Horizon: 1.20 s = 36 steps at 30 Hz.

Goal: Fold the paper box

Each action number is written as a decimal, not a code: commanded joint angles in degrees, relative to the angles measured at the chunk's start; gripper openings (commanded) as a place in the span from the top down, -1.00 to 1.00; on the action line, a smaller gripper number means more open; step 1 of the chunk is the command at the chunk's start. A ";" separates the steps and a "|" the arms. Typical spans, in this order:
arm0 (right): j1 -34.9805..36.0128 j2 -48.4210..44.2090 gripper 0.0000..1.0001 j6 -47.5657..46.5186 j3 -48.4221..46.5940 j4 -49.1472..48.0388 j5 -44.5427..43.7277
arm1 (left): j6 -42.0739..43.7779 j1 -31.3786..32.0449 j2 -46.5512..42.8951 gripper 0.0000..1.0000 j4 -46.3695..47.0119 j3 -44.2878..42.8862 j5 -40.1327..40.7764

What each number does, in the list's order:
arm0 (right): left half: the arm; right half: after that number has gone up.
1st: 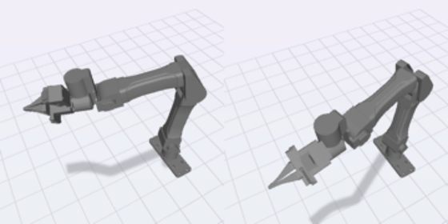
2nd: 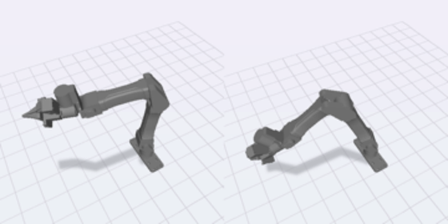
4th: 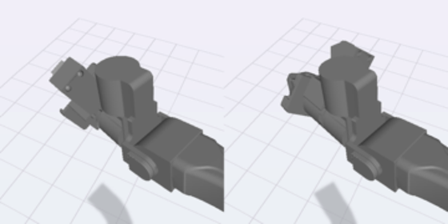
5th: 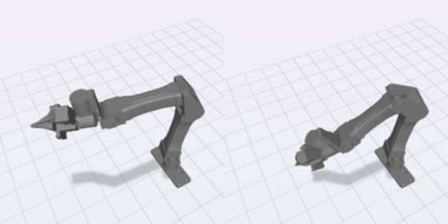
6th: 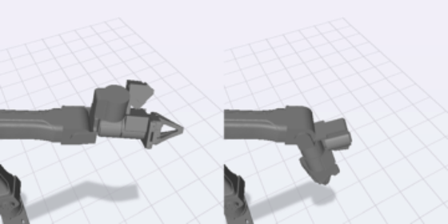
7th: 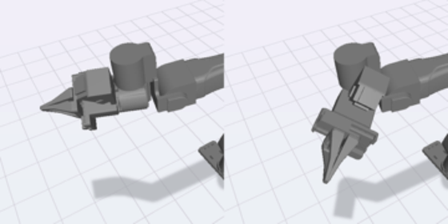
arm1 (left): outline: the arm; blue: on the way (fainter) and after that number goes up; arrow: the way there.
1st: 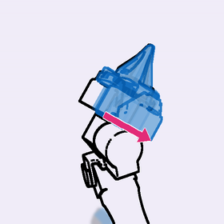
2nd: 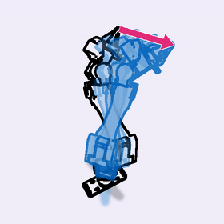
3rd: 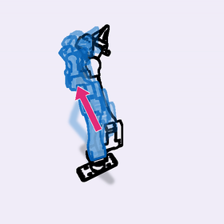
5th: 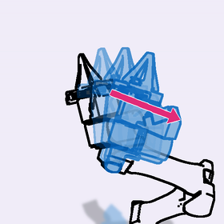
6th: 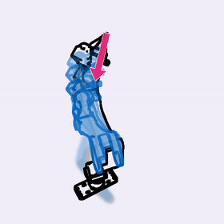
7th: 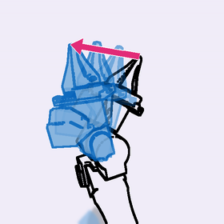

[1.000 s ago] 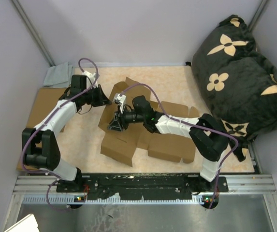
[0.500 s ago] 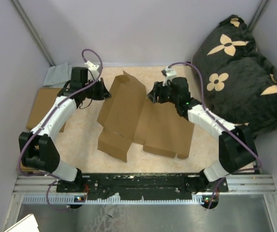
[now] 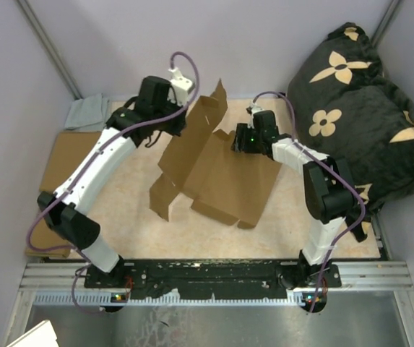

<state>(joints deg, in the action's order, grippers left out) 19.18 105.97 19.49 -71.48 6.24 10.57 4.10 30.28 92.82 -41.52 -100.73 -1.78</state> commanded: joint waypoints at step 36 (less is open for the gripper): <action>-15.38 8.85 -0.12 -0.52 -22.39 3.94 6.20 | 15.36 29.06 6.89 1.00 -6.27 -1.52 39.23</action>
<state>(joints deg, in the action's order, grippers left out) 6.00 112.12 19.62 -87.64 9.52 16.12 14.87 58.50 105.51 -50.98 -104.53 34.59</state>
